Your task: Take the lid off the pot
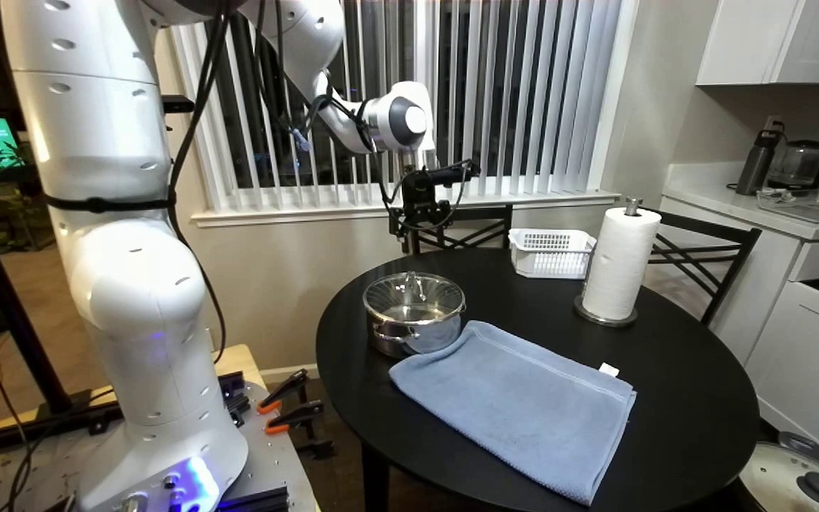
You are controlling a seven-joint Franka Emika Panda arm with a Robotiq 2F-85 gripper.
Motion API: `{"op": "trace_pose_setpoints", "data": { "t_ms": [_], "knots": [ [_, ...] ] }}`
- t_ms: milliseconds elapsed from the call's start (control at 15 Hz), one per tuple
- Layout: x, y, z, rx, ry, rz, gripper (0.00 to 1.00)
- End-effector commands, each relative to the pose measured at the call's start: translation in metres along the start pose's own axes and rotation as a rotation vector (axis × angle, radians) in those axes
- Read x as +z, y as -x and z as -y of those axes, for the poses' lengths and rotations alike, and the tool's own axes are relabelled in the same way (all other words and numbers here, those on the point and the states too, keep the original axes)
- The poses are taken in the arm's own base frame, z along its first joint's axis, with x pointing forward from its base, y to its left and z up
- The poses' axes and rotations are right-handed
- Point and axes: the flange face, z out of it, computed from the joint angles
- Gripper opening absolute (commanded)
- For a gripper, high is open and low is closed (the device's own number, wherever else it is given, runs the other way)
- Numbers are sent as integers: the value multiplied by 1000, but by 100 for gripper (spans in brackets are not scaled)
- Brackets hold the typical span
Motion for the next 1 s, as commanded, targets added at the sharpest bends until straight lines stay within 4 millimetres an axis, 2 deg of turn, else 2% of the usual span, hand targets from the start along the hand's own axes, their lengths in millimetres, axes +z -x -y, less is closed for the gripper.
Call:
{"op": "trace_pose_setpoints", "data": {
  "t_ms": [0,200,467,667,933],
  "knots": [
    [26,-4,-16,-71,-43,-75,100],
    [37,-15,-14,-156,-90,-133,100],
    [42,-23,-6,-207,-121,-142,100],
    [49,-17,-1,-161,-104,-94,100],
    [69,-9,1,-50,-77,-28,100]
  ]
}}
